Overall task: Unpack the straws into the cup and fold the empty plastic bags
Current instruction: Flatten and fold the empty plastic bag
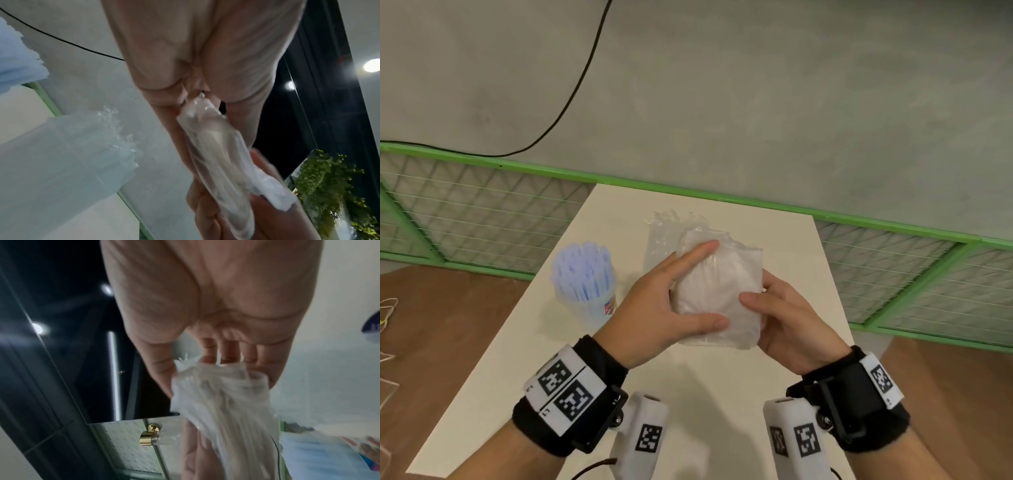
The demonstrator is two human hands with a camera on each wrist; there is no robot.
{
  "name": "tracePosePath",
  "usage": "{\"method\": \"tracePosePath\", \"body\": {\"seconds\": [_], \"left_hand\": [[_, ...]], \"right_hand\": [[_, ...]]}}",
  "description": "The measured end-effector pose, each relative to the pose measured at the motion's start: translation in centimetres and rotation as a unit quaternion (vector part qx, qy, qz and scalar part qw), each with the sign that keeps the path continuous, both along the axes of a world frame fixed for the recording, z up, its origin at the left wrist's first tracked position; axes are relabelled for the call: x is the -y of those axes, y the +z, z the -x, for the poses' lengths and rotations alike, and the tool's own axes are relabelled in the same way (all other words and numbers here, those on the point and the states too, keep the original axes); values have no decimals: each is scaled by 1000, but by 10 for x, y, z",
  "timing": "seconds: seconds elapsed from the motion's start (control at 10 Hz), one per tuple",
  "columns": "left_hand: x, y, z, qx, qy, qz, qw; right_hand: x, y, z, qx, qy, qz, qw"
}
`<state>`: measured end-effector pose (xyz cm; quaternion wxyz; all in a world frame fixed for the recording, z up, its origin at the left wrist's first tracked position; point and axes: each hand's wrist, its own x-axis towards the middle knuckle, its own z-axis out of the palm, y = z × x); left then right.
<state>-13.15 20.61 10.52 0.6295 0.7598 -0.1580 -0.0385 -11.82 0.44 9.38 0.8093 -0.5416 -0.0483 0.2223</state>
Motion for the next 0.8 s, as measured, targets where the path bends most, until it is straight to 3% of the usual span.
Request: {"method": "tracePosePath", "body": {"seconds": [0.1,0.3,0.4,0.5,0.6,0.7,0.8], "left_hand": [[6,-2,0,-16,-11,19,1000],[3,-1,3,-141,-87,171,971],[-2,-2,-2,-165,-99,195,962],[-10,-9,-11,-153,-99,161,970],[-22,-18,-15,-75,-123,39,989],[-43,-27,-3,-69,-171,-87,979],[-75,-38,21,-72,-254,-246,933]], "right_hand": [[10,-2,-7,-3,-13,26,1000],[10,-16,-11,-63,43,-90,993],[5,-25,-14,-65,51,-95,992],[0,-31,-19,-72,12,-56,996],[-2,-33,-19,-71,-40,22,996],[10,-36,-15,-59,-117,91,987],[41,-41,-5,-37,-213,141,966]]}}
